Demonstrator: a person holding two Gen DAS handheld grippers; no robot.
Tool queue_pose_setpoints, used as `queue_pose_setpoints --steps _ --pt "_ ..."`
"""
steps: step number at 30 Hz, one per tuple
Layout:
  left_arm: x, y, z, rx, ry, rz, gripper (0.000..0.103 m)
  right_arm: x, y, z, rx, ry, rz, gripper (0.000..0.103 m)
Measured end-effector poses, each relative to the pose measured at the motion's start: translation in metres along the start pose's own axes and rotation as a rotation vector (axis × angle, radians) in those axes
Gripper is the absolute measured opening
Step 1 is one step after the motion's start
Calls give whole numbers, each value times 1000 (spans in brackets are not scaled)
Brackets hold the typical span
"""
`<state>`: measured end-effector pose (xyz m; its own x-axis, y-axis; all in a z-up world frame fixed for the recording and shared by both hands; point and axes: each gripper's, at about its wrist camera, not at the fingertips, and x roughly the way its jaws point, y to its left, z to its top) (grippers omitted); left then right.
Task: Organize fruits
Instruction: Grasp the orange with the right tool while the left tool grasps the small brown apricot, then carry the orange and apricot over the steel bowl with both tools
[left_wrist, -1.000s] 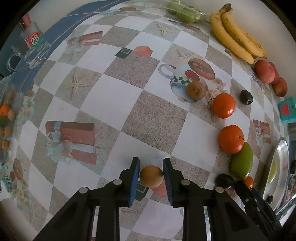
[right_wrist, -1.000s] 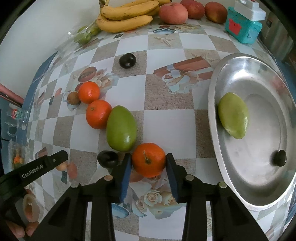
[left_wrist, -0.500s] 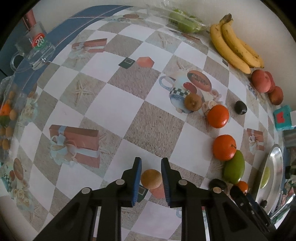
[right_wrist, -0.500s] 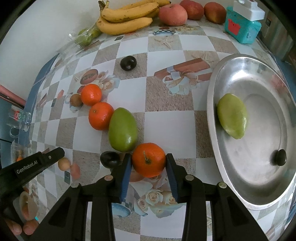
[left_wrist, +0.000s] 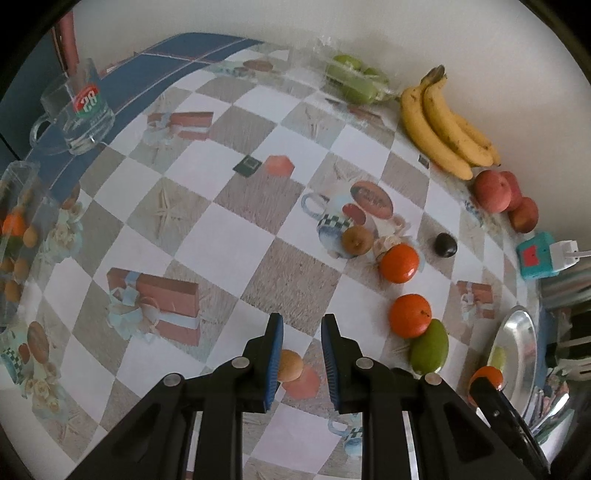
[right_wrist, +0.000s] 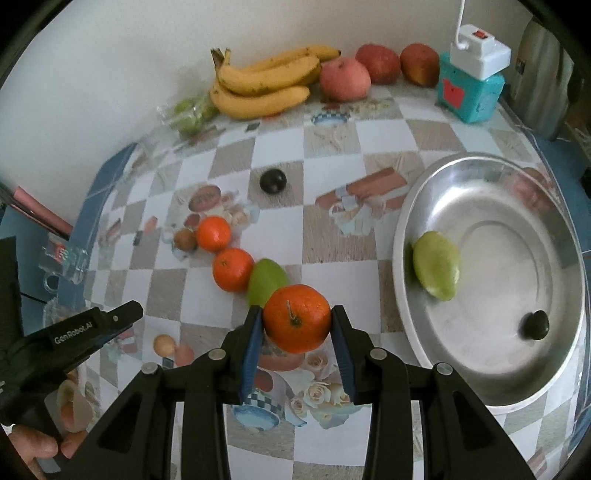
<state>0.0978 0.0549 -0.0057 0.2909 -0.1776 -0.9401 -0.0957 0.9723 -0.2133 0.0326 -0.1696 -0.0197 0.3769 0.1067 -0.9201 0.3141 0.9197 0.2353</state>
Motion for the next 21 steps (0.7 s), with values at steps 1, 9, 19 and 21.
queue_pose_setpoints --steps 1,9,19,21 --pt "-1 0 0 4 -2 3 23 -3 0 1 0 -7 2 38" --pt "31 -3 -12 25 76 72 24 0 -2 0 6 8 -13 38" --pt "53 -10 -23 71 126 113 26 1 -4 0 13 15 -13 38" --pt "59 -10 -24 75 137 119 30 2 -4 0 12 16 -13 38"
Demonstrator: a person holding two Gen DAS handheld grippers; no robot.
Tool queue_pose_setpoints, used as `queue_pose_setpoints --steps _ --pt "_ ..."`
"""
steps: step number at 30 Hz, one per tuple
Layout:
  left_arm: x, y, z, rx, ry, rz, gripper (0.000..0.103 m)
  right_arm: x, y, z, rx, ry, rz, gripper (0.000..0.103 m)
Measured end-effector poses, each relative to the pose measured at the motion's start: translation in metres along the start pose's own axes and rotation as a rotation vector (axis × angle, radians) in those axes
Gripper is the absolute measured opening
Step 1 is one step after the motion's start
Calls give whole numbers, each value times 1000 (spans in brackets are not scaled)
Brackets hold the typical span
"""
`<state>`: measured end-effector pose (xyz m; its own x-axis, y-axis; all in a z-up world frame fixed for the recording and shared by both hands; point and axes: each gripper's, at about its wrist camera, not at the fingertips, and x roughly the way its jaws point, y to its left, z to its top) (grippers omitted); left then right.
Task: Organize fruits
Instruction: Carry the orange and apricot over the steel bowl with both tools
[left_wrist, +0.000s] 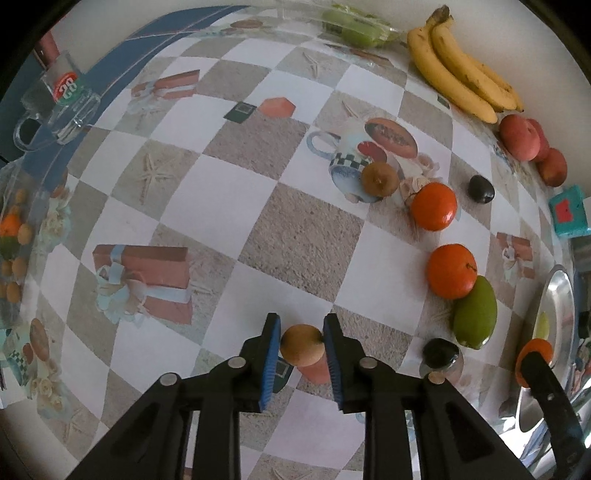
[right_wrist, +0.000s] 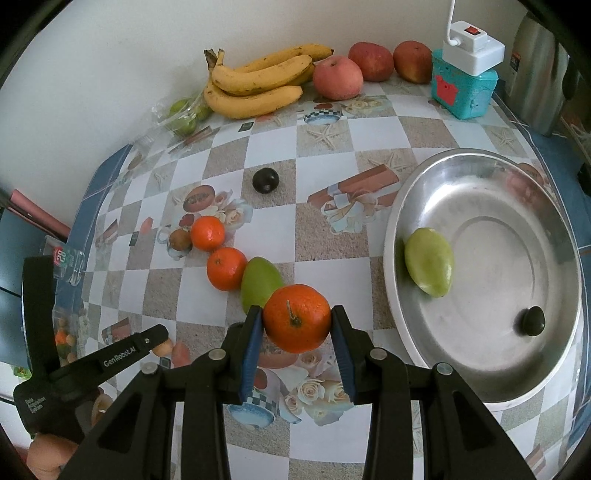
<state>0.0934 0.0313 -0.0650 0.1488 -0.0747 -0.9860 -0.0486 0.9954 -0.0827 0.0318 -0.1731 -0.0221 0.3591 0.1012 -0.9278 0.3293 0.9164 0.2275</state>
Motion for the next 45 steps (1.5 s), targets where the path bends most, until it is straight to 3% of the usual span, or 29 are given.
queue_pose_setpoints --steps 13,32,40,45 --pt "14 -1 2 -2 10 15 29 0 0 0 3 4 1 38" --pt "-26 7 10 -31 -58 -36 28 1 -4 0 14 7 5 38" --pt "-48 -24 9 37 -106 -69 28 -11 -49 5 140 -28 -44 38" --pt "-57 -63 -6 139 -143 -99 28 -25 -90 5 244 -66 -117 38"
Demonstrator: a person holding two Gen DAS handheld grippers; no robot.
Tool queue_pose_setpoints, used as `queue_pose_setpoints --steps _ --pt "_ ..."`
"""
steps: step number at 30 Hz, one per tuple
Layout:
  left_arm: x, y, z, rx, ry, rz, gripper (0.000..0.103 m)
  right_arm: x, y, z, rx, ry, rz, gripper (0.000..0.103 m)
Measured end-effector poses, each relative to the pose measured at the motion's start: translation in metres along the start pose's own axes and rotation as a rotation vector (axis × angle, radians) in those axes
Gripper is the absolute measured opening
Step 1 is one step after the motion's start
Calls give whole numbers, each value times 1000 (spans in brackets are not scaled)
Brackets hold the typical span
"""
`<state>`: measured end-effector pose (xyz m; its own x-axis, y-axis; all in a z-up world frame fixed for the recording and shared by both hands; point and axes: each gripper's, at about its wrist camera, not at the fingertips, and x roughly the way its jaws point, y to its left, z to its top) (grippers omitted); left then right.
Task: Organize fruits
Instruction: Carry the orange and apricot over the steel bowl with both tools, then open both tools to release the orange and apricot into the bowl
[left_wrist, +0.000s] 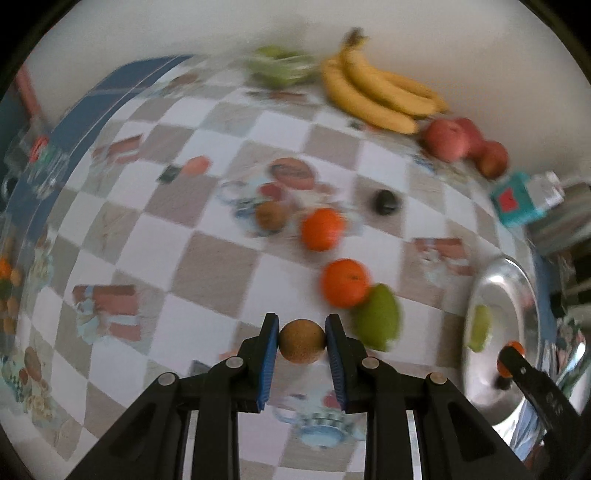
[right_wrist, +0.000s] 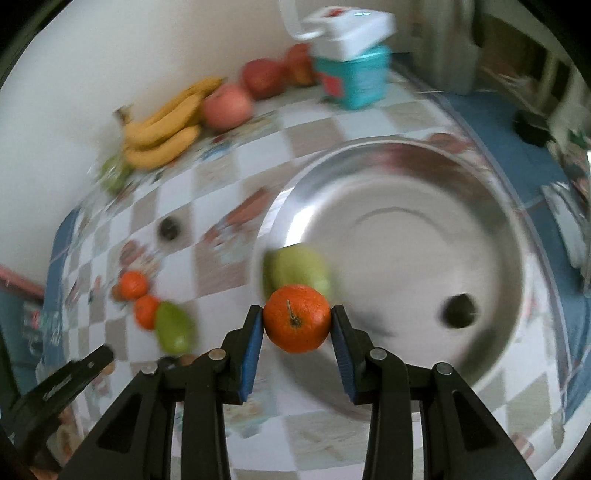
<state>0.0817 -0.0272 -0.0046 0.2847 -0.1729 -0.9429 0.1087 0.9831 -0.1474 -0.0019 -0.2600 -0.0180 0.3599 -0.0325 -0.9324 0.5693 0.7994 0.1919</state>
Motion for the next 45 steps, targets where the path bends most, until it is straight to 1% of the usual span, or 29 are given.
queue_pose_setpoints --steps 4,5,7,11,14,16,18,23,29,32,42,45 --pt "-2 -37 -9 100 -11 -53 28 -5 -32 5 80 -20 -36 38" --pt "-2 -53 -11 136 -15 -72 28 -6 -38 6 95 -24 -43 38" --pt "-1 -72 -15 182 -22 -90 28 -8 -51 8 124 -32 -57 38" --pt "-4 -113 -23 288 -37 -139 28 -10 -69 11 164 -40 -72 38" --pt "-2 -136 -28 347 -48 -155 28 -9 -75 13 177 -44 -83 38" --pt "3 -150 -32 386 -34 -173 28 -9 -77 14 183 -48 -81 38" --pt "11 -164 -34 403 5 -221 28 -9 -78 15 199 -58 -70 39" --pt "34 -197 -43 487 37 -227 28 -5 -87 21 234 -73 -61 39" --pt "57 -217 -51 521 93 -238 28 1 -101 30 268 -71 -65 39" --pt "67 -225 -54 542 112 -221 28 5 -106 35 276 -69 -64 39" --pt "88 -229 -59 557 160 -196 29 22 -118 40 301 -27 -61 39" --pt "92 -229 -60 557 173 -205 29 25 -118 40 302 -14 -63 39"
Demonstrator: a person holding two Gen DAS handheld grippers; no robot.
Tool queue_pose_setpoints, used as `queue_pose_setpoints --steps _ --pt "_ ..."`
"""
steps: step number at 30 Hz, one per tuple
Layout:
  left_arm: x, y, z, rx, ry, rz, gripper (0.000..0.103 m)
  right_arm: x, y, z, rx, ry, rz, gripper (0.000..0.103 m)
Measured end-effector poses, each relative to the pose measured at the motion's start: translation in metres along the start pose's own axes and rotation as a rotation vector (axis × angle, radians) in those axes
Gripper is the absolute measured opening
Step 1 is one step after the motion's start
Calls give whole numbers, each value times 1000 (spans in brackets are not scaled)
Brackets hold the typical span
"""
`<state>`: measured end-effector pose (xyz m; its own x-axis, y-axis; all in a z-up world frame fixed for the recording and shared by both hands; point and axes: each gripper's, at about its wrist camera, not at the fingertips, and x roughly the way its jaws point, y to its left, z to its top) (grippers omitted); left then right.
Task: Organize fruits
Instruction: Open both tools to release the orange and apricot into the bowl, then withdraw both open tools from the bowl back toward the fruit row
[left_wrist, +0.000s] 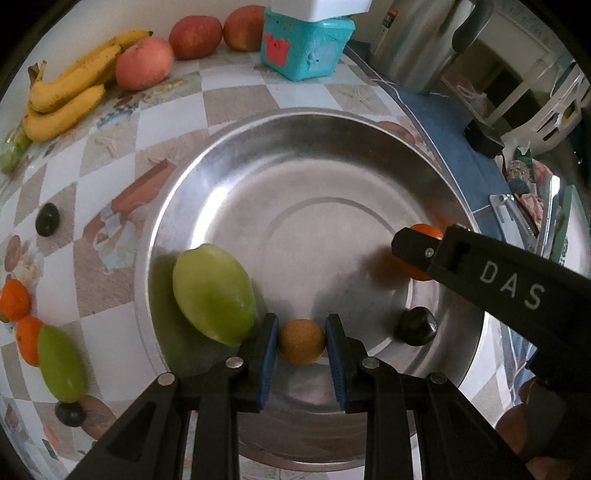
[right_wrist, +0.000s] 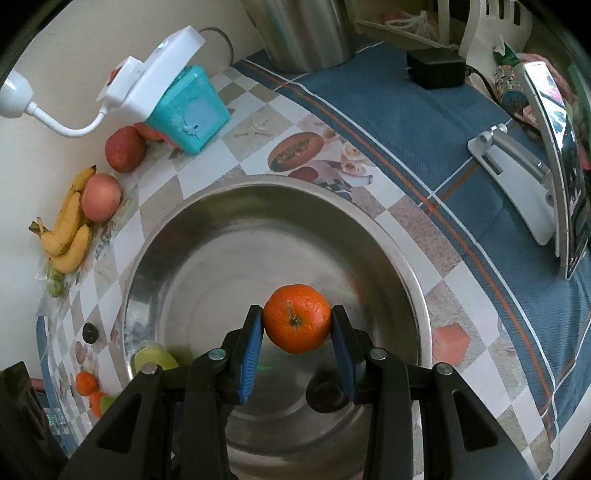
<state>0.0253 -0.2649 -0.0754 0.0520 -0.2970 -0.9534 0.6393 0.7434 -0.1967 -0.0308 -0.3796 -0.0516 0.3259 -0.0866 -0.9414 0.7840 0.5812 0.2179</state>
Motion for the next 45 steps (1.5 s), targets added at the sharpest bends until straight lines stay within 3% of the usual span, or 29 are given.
queue_pose_setpoints --steps 4,6,8,10,35,45 --pt "1 -1 1 14 1 -1 38 4 0 -1 0 16 -7 39" --pt "2 -2 0 14 6 -7 52 4 1 -1 -5 17 -13 40" --pt "2 -2 0 18 5 7 57 3 2 -1 -7 12 -12 45" --pt "3 0 1 21 -1 17 57 3 5 0 -12 9 -18 50" --pt "-16 78 10 -146 -55 -4 57 -8 26 -6 -80 20 -6 51" --pt "-30 76 7 -156 -36 9 62 -20 41 -9 -140 4 -20 51"
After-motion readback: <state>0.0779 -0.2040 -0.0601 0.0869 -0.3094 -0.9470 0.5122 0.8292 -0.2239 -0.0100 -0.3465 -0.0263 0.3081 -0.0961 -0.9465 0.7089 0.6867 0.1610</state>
